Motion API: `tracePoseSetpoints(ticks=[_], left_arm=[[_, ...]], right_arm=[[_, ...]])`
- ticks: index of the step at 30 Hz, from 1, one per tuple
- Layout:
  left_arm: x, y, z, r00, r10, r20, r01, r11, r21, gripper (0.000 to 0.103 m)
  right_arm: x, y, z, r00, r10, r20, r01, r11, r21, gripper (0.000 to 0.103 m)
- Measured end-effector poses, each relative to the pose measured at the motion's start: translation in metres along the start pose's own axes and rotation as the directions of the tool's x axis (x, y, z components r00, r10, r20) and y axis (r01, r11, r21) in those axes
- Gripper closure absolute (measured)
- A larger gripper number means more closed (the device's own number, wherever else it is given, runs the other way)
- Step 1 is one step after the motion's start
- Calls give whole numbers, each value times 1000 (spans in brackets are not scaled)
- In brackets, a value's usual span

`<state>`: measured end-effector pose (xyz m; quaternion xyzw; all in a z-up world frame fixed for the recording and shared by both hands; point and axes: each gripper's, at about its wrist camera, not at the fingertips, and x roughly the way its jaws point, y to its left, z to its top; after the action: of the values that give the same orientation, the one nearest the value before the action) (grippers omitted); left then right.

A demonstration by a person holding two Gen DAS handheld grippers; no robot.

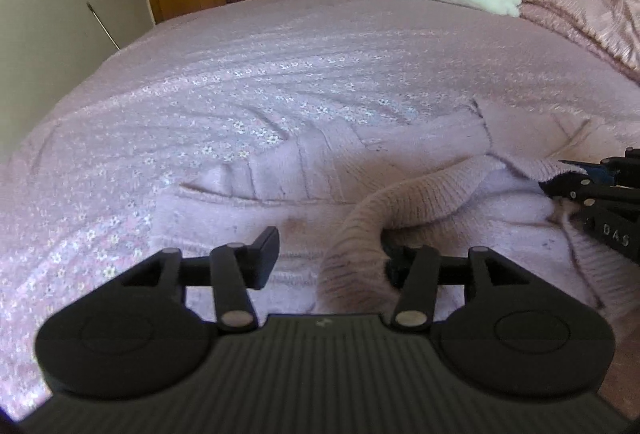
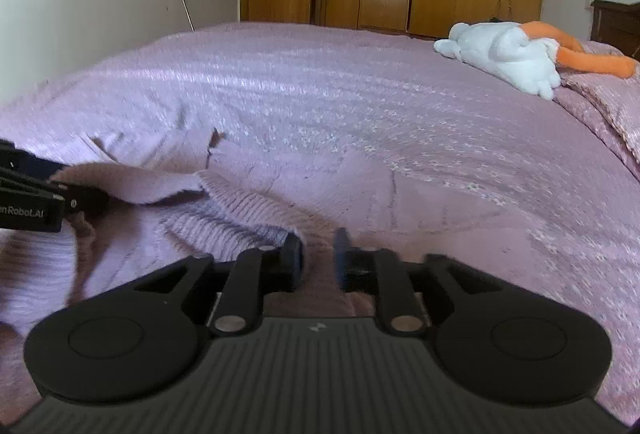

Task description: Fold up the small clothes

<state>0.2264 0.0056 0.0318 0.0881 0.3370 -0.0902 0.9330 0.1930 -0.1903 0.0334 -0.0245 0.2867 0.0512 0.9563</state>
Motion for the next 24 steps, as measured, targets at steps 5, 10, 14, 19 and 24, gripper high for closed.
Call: tracePoseSetpoints(ticks=[5, 10, 14, 19, 24], left_arm=[[-25, 6, -5, 1000, -22, 4, 22, 999, -23, 50], [-55, 3, -14, 999, -35, 23, 35, 999, -30, 48], [-75, -3, -27, 998, -54, 27, 55, 998, -30, 47], [-81, -14, -46, 998, -65, -3, 65, 998, 0, 47], [-76, -28, -61, 998, -65, -29, 66, 996, 56, 47]], right_arm=[[-37, -13, -9, 999, -8, 34, 7, 1000, 22, 49], [-71, -18, -24, 999, 12, 40, -14, 999, 48, 48], [-92, -11, -39, 998, 49, 39, -51, 998, 45, 47], [-99, 4, -55, 996, 88, 12, -88, 996, 3, 45], [-92, 19, -61, 996, 93, -9, -93, 993, -68, 45]])
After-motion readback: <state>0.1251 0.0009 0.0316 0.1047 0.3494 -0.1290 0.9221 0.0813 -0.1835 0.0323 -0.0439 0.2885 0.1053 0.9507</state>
